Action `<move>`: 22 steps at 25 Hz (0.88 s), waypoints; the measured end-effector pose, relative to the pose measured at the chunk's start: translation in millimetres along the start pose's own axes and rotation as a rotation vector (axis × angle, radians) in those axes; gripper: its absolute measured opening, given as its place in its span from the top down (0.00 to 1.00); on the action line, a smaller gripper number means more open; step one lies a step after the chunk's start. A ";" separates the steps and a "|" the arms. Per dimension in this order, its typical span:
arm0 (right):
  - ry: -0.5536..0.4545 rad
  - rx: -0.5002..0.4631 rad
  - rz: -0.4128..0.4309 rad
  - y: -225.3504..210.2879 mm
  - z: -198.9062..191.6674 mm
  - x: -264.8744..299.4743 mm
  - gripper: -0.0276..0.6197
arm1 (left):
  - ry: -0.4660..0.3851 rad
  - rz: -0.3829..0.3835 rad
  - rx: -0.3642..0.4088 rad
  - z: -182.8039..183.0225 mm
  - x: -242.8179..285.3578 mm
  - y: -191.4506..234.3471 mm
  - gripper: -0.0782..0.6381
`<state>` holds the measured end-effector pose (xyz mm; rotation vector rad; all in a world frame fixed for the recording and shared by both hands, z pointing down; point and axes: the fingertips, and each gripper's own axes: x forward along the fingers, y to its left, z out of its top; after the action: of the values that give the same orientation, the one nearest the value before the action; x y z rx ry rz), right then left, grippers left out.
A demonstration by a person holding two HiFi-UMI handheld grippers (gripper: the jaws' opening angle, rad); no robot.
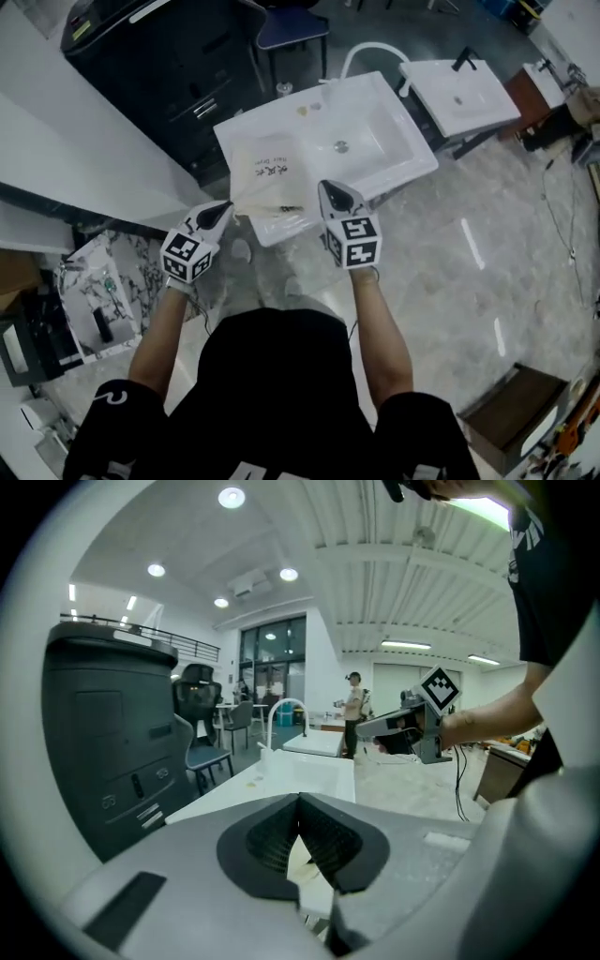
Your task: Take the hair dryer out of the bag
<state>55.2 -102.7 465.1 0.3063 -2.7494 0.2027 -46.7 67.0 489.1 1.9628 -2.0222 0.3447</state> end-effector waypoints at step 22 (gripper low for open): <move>0.088 0.301 -0.379 -13.3 -92.3 35.1 0.97 | 0.305 -0.550 0.203 -113.8 123.1 27.7 0.74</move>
<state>57.9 -105.4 564.7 0.8644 -2.5102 0.5134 -71.4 -3.3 641.8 2.3158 -1.2412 0.6811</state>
